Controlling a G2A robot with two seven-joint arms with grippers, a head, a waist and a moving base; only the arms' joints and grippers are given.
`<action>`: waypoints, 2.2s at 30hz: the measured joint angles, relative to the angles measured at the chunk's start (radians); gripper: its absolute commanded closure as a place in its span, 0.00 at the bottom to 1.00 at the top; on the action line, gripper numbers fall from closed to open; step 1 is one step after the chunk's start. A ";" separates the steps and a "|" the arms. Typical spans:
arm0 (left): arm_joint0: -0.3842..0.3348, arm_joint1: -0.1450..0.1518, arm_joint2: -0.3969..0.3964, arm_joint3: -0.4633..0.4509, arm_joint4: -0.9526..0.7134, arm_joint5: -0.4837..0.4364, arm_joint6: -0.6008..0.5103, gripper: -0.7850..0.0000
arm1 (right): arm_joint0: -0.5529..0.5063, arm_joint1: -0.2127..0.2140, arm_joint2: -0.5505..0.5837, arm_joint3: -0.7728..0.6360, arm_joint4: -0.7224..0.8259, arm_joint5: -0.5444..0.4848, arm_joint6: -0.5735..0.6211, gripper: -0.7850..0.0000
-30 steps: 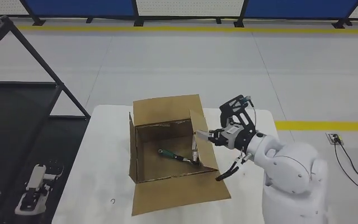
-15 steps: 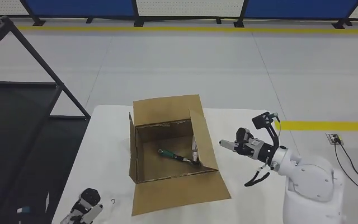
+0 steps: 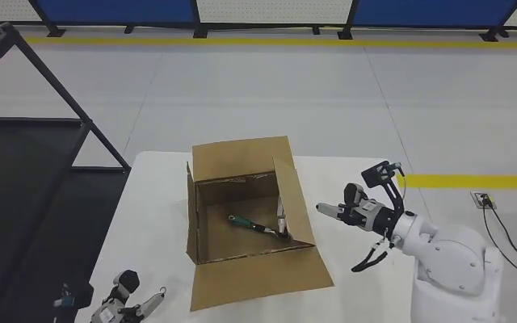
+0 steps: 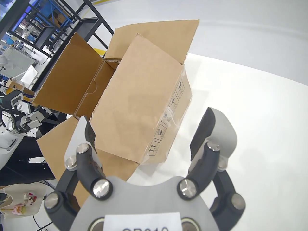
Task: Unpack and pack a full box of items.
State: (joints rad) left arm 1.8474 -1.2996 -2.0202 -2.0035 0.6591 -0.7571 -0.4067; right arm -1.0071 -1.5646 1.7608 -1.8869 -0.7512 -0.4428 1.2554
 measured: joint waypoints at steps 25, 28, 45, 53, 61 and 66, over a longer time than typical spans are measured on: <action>-0.179 0.006 0.304 0.192 0.775 0.180 0.434 0.00 | -0.010 0.071 -0.091 0.034 0.028 0.055 -0.086 0.00; -0.199 0.006 0.316 0.215 0.740 0.192 0.426 0.00 | -0.003 0.078 -0.110 0.043 0.029 0.055 -0.082 0.00; -0.256 0.015 0.285 0.212 0.564 0.304 0.325 0.00 | 0.070 0.112 -0.246 0.110 0.040 0.089 -0.086 0.00; -0.311 0.023 0.262 0.231 0.491 0.313 0.264 0.00 | 0.082 0.120 -0.332 0.101 0.027 0.124 -0.120 0.00; -0.271 0.037 0.214 0.230 0.449 0.209 0.268 0.00 | 0.082 0.131 -0.370 0.075 0.006 0.170 -0.149 0.00; -0.240 0.049 0.204 0.227 0.441 0.084 0.257 0.00 | 0.084 0.139 -0.360 0.066 0.013 0.199 -0.190 0.00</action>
State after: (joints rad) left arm 1.6074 -1.2503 -1.8162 -1.7769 1.0997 -0.6735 -0.1492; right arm -0.9227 -1.4259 1.4005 -1.8213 -0.7383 -0.2441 1.0659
